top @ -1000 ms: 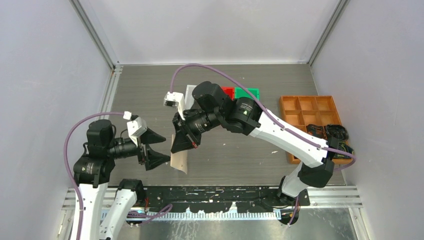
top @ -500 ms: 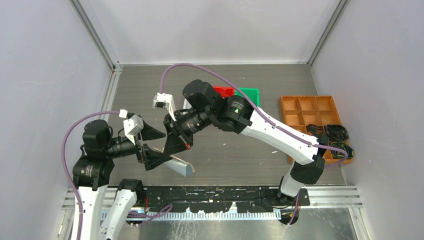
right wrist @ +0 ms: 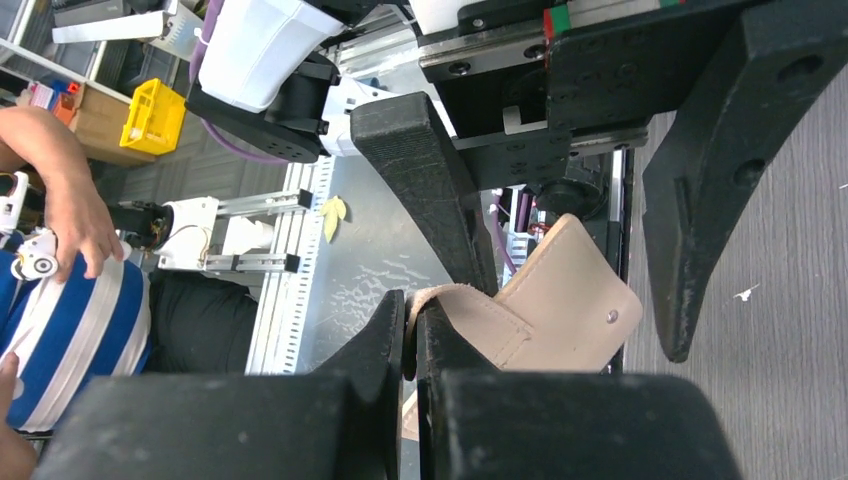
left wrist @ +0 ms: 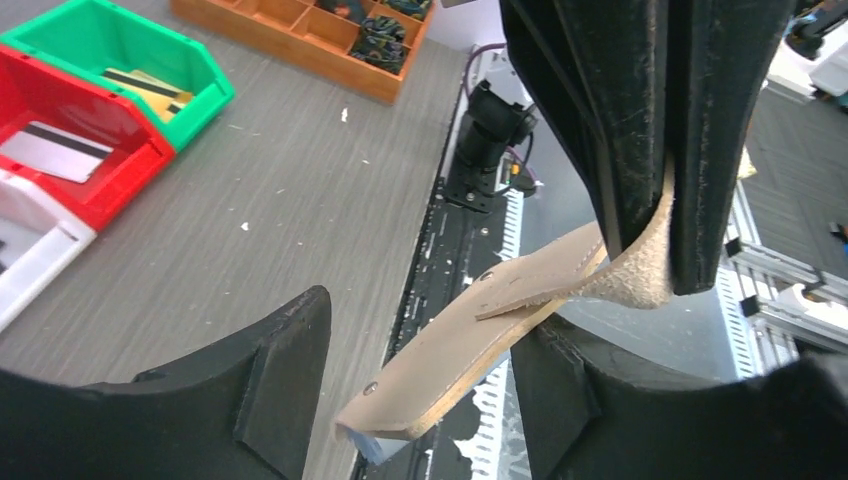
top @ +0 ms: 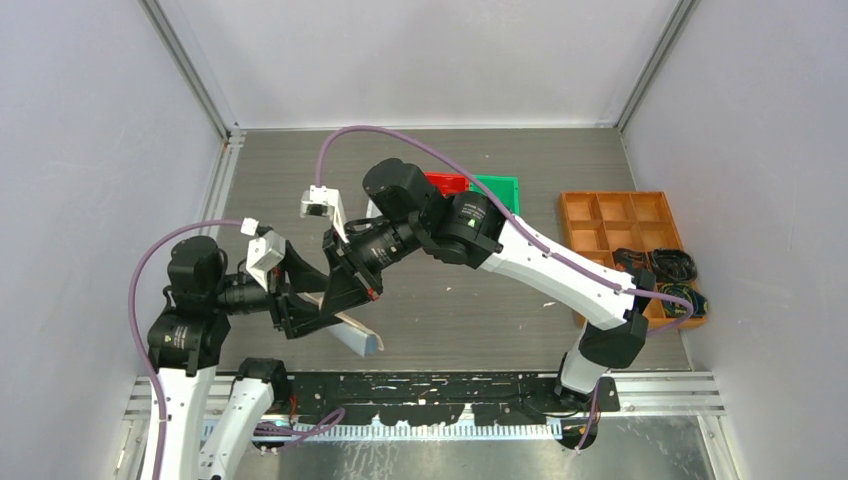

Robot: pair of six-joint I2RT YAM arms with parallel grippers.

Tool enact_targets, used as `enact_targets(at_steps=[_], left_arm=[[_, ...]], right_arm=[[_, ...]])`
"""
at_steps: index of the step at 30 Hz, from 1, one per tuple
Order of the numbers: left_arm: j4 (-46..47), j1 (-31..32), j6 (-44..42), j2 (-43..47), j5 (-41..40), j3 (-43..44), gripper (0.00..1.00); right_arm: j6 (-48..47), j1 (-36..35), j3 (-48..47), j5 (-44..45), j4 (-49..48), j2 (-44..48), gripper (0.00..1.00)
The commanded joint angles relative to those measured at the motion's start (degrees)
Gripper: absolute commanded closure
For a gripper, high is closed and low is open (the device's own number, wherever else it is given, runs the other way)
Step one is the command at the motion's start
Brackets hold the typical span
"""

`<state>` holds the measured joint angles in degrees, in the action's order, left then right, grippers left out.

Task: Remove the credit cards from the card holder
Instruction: Open the card holder, then remove the credit card from the card holder.

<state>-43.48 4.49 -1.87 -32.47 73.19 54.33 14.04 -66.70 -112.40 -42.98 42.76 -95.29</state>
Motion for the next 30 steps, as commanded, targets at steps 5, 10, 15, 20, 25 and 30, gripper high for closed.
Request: enact_targets(at_steps=[5, 10, 15, 20, 25, 30], left_arm=[[2.68, 0.3, 3.43, 1.01, 5.32, 1.81, 0.82], [2.96, 0.21, 4.83, 2.16, 2.38, 2.21, 1.0], [4.34, 0.17, 8.97, 0.05, 0.05, 4.5, 1.0], [4.46, 0.18, 12.51, -2.58, -0.46, 6.78, 1.0], [9.3, 0.22, 19.46, -3.95, 0.18, 7.0, 1.0], [10.62, 0.19, 24.46, -5.9, 2.17, 8.8, 1.0]], right_arm=[[0.27, 0.01, -2.46, 2.07, -5.75, 2.38, 0.99], [3.64, 3.66, 4.44, 4.92, -11.93, 7.02, 0.77], [5.55, 9.08, 13.22, 6.04, -14.73, 13.06, 0.18], [4.69, 12.11, 23.84, 3.86, -17.26, 21.8, 0.08], [5.3, 12.2, 28.31, 1.85, -20.14, 22.64, 0.1], [6.32, 12.1, 26.0, -0.75, -20.84, 18.66, 0.16]])
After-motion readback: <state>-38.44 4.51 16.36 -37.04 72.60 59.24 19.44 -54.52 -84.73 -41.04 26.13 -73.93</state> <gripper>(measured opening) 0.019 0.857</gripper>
